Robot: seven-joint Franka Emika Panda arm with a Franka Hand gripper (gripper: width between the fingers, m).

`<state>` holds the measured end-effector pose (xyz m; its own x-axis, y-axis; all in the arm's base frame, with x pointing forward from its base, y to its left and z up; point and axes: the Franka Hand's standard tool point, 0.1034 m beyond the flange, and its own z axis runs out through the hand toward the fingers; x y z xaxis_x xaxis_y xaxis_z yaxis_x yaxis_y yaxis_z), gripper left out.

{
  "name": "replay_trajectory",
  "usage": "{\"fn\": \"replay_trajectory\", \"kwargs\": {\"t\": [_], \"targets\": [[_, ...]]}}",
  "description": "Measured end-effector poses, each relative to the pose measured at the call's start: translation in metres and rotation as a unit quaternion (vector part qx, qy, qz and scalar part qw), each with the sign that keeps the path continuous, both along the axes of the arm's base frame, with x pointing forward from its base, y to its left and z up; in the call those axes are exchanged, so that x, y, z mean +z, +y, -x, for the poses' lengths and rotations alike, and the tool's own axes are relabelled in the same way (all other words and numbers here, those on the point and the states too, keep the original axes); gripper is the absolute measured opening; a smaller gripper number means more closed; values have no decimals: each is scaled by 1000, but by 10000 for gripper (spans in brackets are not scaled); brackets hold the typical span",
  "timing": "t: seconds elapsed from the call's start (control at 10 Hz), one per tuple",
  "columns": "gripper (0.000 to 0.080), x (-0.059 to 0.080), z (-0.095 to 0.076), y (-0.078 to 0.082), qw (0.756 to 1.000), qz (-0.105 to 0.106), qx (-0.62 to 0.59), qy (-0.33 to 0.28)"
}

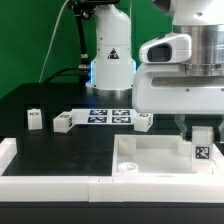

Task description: Assemble one leg

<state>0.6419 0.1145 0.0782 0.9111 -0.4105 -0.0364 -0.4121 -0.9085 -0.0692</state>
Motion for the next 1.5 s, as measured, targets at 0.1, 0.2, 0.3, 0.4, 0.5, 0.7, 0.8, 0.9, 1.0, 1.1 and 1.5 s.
{"fn": "replay_trajectory", "kwargs": {"t": [0.1, 0.2, 0.3, 0.4, 0.5, 0.7, 0.8, 0.9, 1.0, 1.1, 1.5], "targets": [[290, 0, 0, -2, 998, -6, -61, 5], [290, 0, 0, -2, 995, -9, -103, 9], [290, 0, 0, -3, 982, -11, -186, 17], [290, 0, 1, -3, 968, -11, -250, 20], [290, -1, 2, -3, 954, -11, -300, 22], [290, 0, 2, -3, 917, -11, -397, 33], [290, 0, 2, -2, 908, -12, -417, 35], [365, -1, 2, -1, 893, -14, -448, 39], [365, -1, 2, -1, 893, -15, -447, 39], [501, -1, 2, -1, 899, -15, -437, 38], [648, -1, 6, 7, 941, -12, -337, 41]]}}
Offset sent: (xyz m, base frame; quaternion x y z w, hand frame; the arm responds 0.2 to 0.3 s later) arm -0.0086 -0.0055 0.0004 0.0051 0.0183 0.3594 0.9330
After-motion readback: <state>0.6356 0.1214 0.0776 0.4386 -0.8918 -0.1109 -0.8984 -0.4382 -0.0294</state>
